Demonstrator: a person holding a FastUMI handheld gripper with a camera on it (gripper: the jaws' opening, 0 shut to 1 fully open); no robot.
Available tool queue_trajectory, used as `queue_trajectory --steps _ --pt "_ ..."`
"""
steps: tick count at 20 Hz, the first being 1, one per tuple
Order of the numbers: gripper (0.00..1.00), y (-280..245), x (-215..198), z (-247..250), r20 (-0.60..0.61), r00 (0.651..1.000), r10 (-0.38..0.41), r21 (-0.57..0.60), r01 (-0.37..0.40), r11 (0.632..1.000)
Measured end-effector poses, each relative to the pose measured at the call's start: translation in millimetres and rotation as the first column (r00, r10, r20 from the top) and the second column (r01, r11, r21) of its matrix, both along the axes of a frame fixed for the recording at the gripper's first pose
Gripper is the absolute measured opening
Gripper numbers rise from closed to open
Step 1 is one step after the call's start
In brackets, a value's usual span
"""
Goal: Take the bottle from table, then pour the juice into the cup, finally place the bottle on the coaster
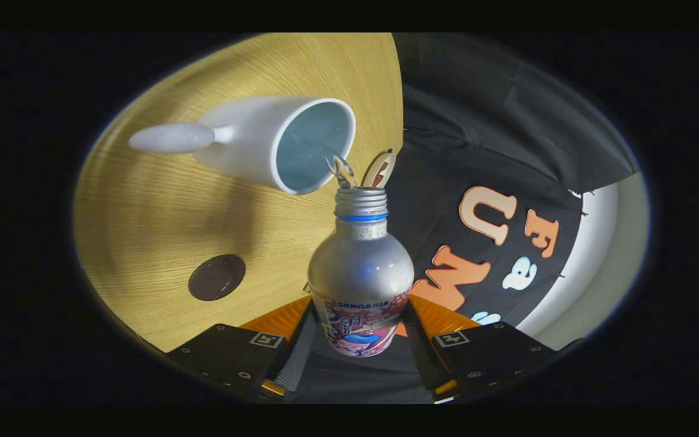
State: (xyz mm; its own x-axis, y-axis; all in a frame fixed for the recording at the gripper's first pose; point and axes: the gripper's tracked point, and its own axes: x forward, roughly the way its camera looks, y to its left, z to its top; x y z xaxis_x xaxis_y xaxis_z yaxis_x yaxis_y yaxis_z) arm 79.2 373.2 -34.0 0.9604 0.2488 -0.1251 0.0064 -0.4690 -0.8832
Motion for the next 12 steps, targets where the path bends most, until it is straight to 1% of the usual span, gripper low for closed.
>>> queue_trajectory --steps 12 --pt "0.75 -0.6 0.8 -2.8 -0.013 1.000 0.001 -0.030 -0.001 1.000"
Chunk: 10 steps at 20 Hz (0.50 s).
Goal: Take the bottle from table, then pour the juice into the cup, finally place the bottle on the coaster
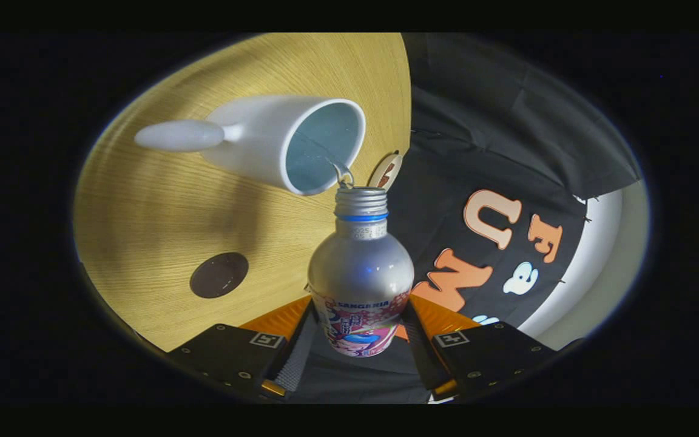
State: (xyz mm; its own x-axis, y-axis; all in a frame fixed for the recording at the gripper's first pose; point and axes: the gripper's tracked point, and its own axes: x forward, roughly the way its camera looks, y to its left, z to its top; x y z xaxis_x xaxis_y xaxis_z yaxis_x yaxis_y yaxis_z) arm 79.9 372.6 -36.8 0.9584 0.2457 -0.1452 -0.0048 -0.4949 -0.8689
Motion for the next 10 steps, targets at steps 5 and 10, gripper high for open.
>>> queue_trajectory --steps 5,10 --pt "0.74 -0.5 -0.8 0.0 -0.001 1.000 0.001 -0.011 -0.001 1.000" --pt "0.75 2.2 -1.1 -3.2 -0.006 1.000 0.007 -0.024 -0.007 1.000"
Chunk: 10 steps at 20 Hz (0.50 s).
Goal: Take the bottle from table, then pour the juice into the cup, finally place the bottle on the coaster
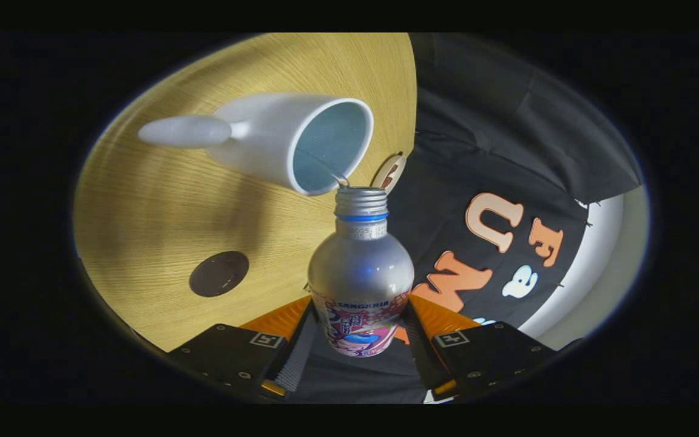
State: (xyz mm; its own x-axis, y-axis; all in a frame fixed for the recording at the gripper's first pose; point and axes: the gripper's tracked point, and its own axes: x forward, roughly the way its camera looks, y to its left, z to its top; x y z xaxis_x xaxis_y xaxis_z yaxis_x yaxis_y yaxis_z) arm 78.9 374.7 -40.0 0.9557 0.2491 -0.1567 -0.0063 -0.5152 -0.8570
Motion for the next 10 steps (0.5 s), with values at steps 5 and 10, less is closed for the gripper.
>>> queue_trajectory --steps 5,10 --pt "0.75 3.9 -1.9 -1.4 0.000 1.000 0.011 -0.030 -0.011 0.999" --pt "0.75 5.6 -1.3 -0.6 0.000 1.000 0.013 -0.058 -0.013 0.998"
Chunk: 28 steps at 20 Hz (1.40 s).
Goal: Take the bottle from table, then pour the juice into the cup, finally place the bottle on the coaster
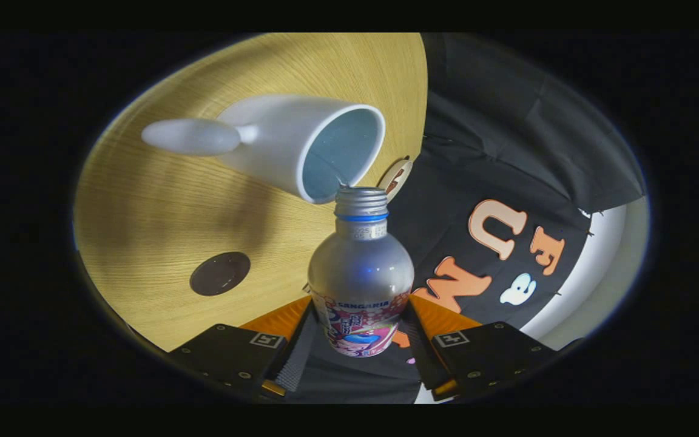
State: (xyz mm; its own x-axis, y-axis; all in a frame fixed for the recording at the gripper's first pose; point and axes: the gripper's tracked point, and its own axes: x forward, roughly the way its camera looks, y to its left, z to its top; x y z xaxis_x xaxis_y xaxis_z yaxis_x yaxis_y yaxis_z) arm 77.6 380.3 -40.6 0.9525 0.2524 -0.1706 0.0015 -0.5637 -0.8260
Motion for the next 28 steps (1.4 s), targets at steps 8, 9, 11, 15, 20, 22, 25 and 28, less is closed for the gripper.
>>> queue_trajectory --steps 8,9,11,15,20,22,25,28 --pt "0.75 5.7 0.1 5.5 0.008 1.000 0.012 -0.038 -0.012 0.999" --pt "0.75 5.9 -1.3 4.8 0.006 1.000 0.012 -0.039 -0.012 0.999" --pt "0.75 7.4 -2.8 4.7 0.005 1.000 0.016 -0.048 -0.016 0.999" --pt "0.75 9.8 -4.9 9.3 0.018 1.000 0.023 -0.075 -0.022 0.997" --pt "0.75 11.2 -9.7 11.8 0.036 0.999 0.031 -0.105 -0.027 0.994" --pt "0.75 11.6 -9.4 12.9 0.044 0.998 0.035 -0.121 -0.029 0.992" --pt "0.75 14.4 -12.4 15.4 0.052 0.998 0.046 -0.134 -0.038 0.990" --pt "0.75 16.8 -13.5 20.5 0.073 0.996 0.058 -0.156 -0.046 0.987"
